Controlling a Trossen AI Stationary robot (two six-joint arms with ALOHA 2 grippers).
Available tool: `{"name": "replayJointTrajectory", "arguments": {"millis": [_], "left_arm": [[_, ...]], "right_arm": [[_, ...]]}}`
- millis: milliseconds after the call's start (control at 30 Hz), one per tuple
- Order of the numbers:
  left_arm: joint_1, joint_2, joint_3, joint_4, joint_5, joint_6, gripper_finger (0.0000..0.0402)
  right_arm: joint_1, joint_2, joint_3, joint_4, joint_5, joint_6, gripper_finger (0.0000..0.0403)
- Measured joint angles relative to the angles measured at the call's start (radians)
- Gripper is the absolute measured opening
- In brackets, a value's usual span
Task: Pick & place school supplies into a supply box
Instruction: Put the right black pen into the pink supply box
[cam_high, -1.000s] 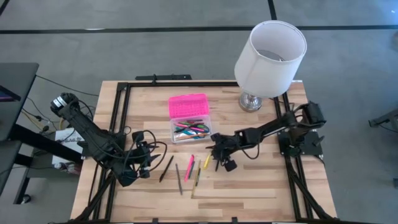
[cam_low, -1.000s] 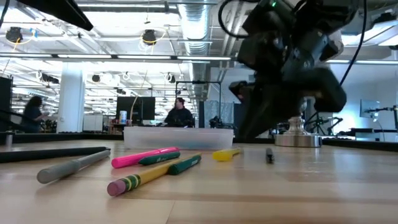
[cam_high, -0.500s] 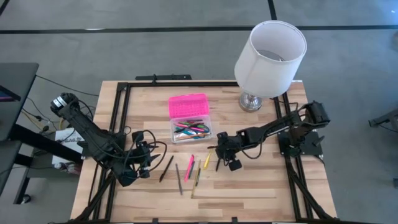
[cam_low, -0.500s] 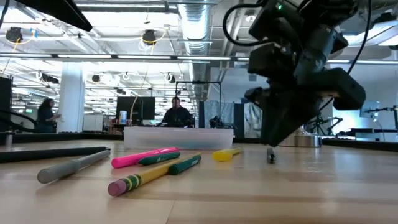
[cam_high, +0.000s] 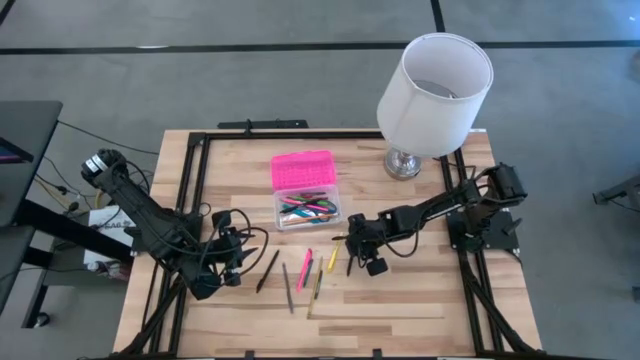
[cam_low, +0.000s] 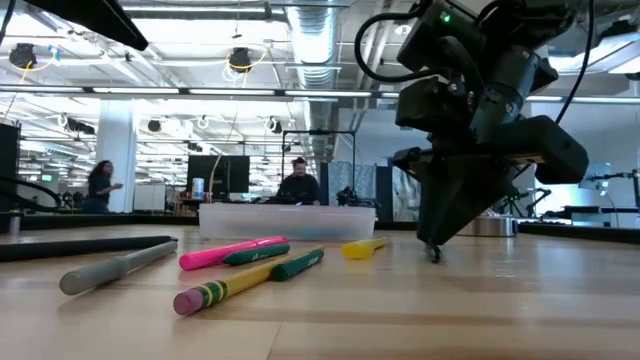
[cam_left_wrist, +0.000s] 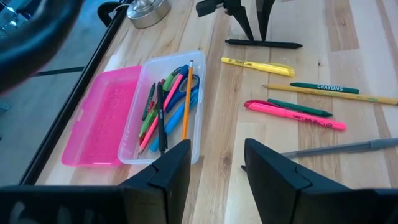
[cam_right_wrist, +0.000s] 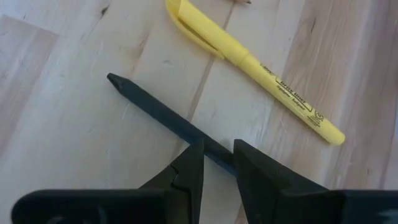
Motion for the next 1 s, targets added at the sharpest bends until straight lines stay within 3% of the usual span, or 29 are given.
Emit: {"name": "replayJointTrajectory", "arguments": {"millis": [433,1000], "left_arm": [[0.0,0.0,0.0,0.0,0.0,0.0,0.0145],[0.0,0.0,0.0,0.0,0.001,-0.001,0.0145]], "right_arm": [[-0.004,-0.001,0.001,-0.036,0.017,-0.018,0.0082],[-0.028,0.0,0.0,-0.082,0.017,0.225,0.0078]]}}
